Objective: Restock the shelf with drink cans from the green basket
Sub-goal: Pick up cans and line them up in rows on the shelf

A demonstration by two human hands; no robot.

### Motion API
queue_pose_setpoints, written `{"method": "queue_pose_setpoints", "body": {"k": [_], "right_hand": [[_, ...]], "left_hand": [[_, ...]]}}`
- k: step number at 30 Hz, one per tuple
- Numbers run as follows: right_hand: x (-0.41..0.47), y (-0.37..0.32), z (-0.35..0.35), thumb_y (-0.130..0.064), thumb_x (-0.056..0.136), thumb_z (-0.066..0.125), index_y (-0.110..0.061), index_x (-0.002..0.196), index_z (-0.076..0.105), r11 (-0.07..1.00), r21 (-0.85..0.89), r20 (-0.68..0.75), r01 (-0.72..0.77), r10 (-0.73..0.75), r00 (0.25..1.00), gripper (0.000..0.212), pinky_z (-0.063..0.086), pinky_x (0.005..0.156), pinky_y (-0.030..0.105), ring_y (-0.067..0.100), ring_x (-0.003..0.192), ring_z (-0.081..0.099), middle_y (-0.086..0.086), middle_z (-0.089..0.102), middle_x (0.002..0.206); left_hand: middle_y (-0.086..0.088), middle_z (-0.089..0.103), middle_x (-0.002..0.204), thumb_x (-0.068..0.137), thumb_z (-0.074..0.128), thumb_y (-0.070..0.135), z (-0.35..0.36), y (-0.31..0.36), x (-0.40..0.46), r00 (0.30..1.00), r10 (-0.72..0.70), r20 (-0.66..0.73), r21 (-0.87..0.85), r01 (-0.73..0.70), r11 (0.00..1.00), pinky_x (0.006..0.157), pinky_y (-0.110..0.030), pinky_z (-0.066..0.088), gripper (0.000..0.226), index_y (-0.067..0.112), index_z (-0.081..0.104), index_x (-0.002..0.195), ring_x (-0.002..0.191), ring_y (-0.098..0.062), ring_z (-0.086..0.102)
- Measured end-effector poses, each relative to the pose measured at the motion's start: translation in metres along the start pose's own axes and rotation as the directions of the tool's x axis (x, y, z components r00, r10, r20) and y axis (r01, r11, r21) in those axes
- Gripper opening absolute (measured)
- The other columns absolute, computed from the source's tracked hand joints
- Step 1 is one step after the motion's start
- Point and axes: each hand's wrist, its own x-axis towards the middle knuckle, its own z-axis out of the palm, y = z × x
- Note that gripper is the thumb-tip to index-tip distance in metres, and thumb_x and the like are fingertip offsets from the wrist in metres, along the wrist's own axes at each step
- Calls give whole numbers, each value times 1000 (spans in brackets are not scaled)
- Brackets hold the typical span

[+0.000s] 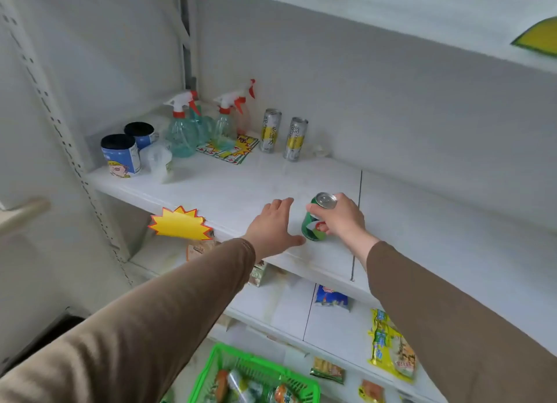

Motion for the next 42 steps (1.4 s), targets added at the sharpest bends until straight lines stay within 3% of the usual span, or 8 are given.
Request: {"method": "queue_pose_setpoints", "body": {"k": [3, 8, 15, 19, 28, 38, 42], "right_hand": [[44, -3, 4, -70, 65, 70, -21, 109, 64, 996, 76, -6, -39, 40, 999, 66, 59, 84, 39, 22, 82, 74, 6, 72, 103], [105, 0, 11, -53, 69, 83, -17, 127, 52, 949, 303, -17, -90, 100, 995, 75, 57, 91, 48, 34, 106, 68, 11, 64, 121], [160, 16, 35, -17, 79, 83, -18, 130, 43, 854, 509, 2, -110, 127, 992, 64, 62, 82, 50, 27, 93, 64, 8, 59, 123], [188, 18, 52, -20, 82, 81, -14, 122, 48, 848, 521, -69, -99, 158, 985, 52, 59, 87, 53, 33, 102, 65, 12, 63, 121], [256, 0, 61, -22, 85, 78, -10, 128, 46, 888, 453, -75, -86, 134, 988, 55, 53, 97, 55, 41, 117, 61, 17, 61, 129], [282, -5, 66, -22, 86, 77, -13, 124, 45, 892, 445, -88, -75, 127, 988, 50, 55, 93, 54, 39, 105, 68, 14, 65, 124], [268, -2, 63, -19, 85, 77, -13, 135, 42, 866, 492, -58, -88, 134, 989, 61, 57, 92, 52, 35, 101, 69, 13, 63, 128]], "left_hand": [[-8, 34, 150, 79, 75, 48, 9, -1, 38, 1000, -22, 0, -4, 22, 1000, 108, -43, 38, 97, 17, 20, 153, 137, -27, 32], [-8, 33, 151, 80, 74, 47, 23, -6, 89, 999, -42, -3, -3, 42, 999, 109, -41, 37, 96, 16, 20, 153, 138, -27, 31], [-7, 34, 151, 81, 73, 45, 38, -15, 147, 999, -44, 1, 7, 44, 999, 109, -42, 38, 93, 18, 20, 153, 137, -27, 33], [-7, 35, 149, 81, 72, 45, 45, -16, 172, 1000, -27, 12, 36, 26, 999, 108, -43, 39, 92, 17, 20, 152, 136, -27, 34], [-8, 34, 149, 84, 68, 44, 49, -29, 221, 1000, -9, -7, 103, 9, 995, 108, -42, 38, 87, 15, 21, 152, 135, -28, 34], [-8, 35, 148, 85, 66, 43, 47, -46, 241, 999, -32, -18, 134, 34, 990, 107, -40, 37, 86, 15, 20, 152, 134, -27, 33], [-8, 34, 150, 86, 66, 43, 45, -47, 233, 999, -38, -28, 139, 41, 989, 108, -40, 36, 85, 16, 21, 152, 136, -27, 33]]}}
